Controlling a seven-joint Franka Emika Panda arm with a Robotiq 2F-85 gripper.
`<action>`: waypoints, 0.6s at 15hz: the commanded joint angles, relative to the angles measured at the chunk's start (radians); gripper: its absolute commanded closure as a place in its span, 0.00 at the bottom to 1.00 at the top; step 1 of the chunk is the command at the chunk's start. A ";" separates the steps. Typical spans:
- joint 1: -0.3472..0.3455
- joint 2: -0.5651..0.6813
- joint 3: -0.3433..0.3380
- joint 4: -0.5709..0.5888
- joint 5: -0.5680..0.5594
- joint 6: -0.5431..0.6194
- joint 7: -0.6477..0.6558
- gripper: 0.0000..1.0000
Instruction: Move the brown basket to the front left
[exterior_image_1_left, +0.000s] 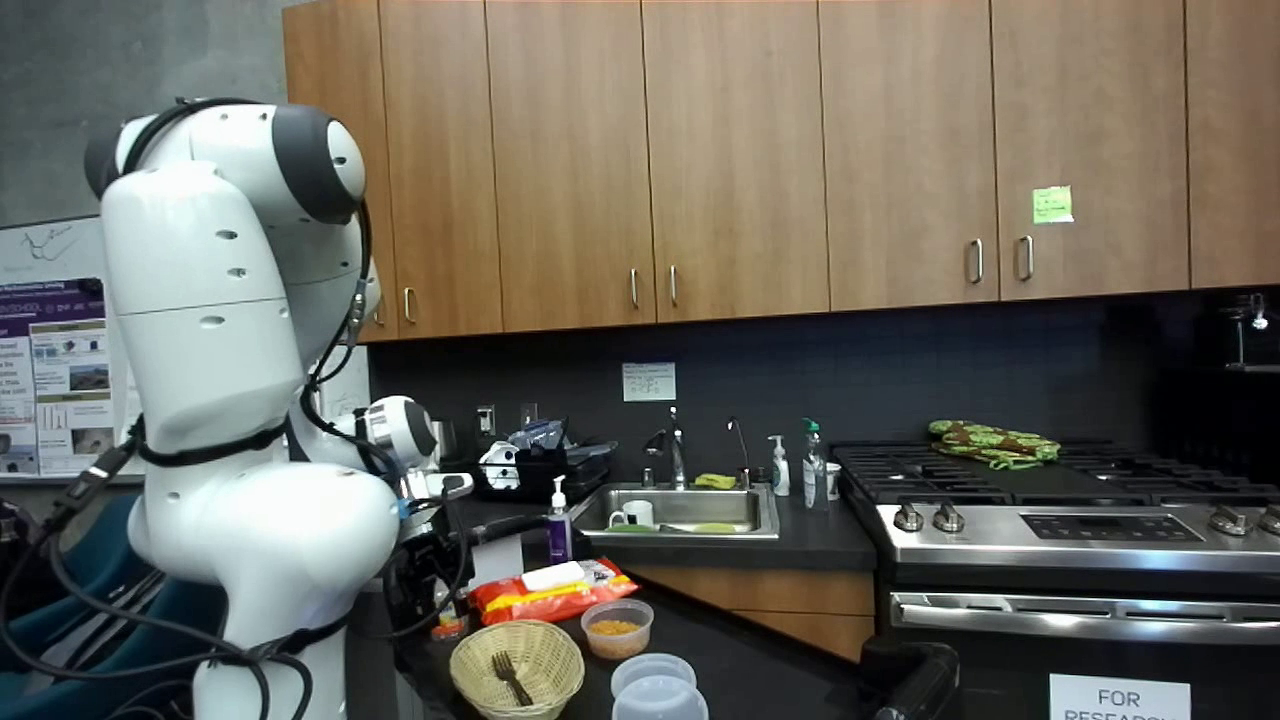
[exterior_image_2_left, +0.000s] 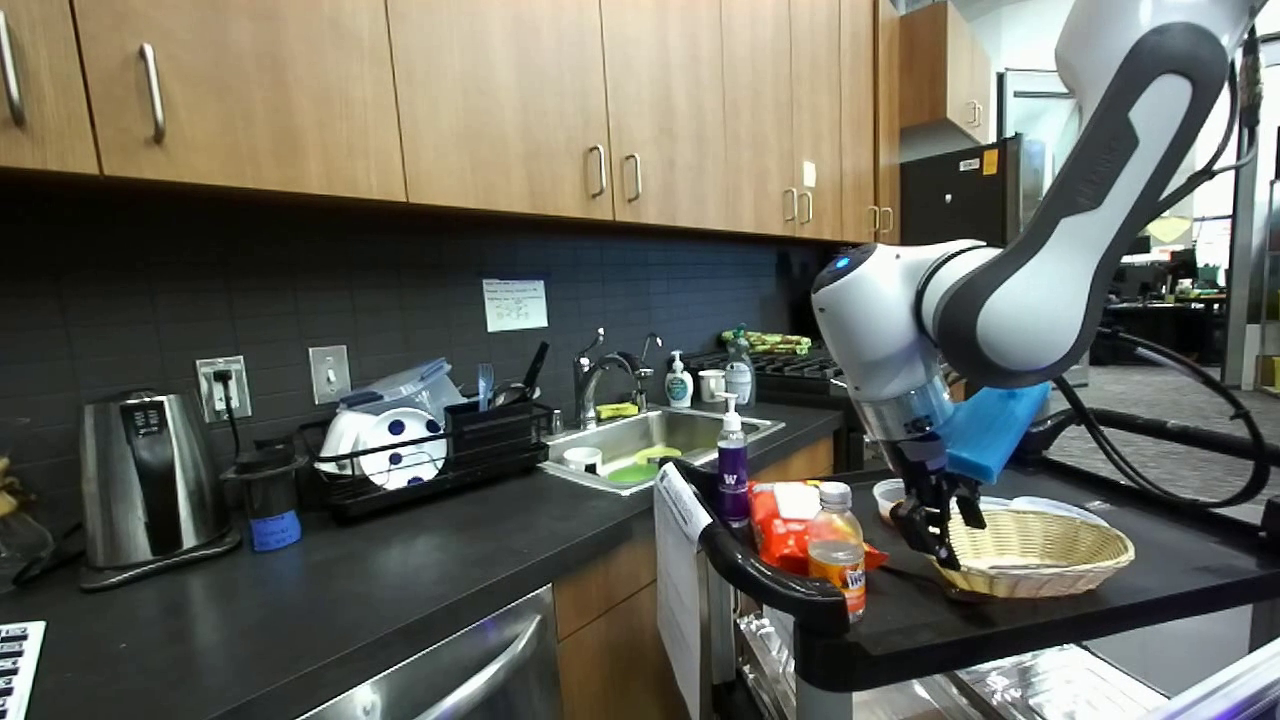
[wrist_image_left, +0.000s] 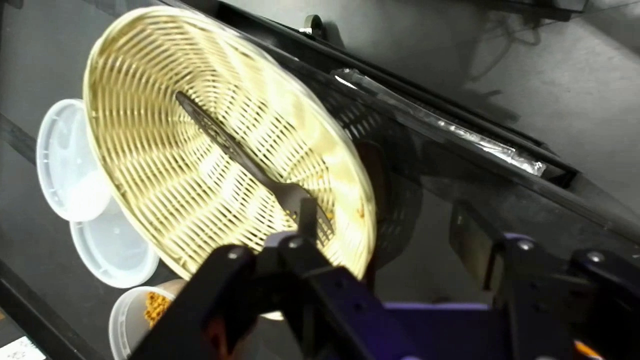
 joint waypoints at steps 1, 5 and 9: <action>0.025 -0.102 -0.021 -0.037 0.100 0.016 -0.043 0.02; 0.016 -0.177 -0.052 -0.021 0.188 -0.009 -0.117 0.00; -0.012 -0.265 -0.117 -0.015 0.249 -0.041 -0.236 0.00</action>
